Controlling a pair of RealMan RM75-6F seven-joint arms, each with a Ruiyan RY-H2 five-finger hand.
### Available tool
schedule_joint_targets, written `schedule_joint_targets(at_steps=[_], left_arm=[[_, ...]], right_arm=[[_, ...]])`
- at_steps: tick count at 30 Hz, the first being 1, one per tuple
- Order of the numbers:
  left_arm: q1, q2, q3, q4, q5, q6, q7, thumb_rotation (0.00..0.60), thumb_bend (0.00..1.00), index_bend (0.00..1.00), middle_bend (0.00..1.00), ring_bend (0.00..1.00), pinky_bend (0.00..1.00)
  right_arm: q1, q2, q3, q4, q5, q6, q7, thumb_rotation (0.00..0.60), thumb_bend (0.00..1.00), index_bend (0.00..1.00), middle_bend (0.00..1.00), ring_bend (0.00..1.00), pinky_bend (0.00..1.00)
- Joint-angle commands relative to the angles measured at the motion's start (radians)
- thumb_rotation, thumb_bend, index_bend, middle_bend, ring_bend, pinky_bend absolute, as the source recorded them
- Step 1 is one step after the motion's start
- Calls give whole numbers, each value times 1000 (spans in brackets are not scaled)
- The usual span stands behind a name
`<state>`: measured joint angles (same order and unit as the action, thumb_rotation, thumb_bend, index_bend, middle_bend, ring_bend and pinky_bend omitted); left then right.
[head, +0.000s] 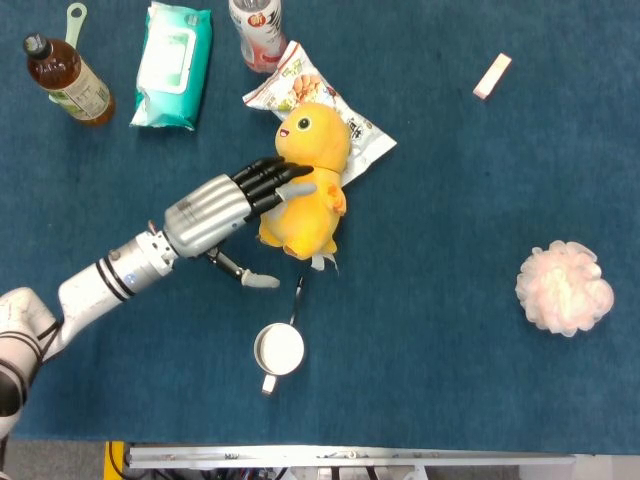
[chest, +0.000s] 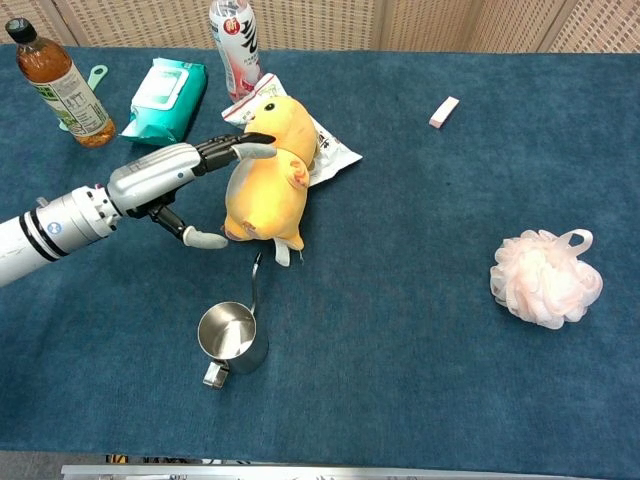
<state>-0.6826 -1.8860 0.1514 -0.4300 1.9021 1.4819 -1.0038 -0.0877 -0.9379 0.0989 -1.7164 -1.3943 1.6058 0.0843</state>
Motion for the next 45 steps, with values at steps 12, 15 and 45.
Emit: schedule_joint_targets(at_steps=[12, 15, 45], left_arm=[[6, -66, 53, 110, -16, -1, -40, 264, 6, 0, 0, 0, 0], [11, -59, 57, 112, -22, 12, -42, 264, 6, 0, 0, 0, 0], [12, 12, 86, 34, -55, -16, -5, 278, 6, 0, 0, 0, 0]], right_arm=[[-6, 2, 1, -6, 4, 1, -8, 600, 0, 253, 354, 205, 233], [-6, 1, 1, -7, 3, 1, -9, 600, 0, 252, 354, 205, 233], [-2, -4, 5, -14, -2, -2, -23, 600, 0, 252, 354, 205, 233]])
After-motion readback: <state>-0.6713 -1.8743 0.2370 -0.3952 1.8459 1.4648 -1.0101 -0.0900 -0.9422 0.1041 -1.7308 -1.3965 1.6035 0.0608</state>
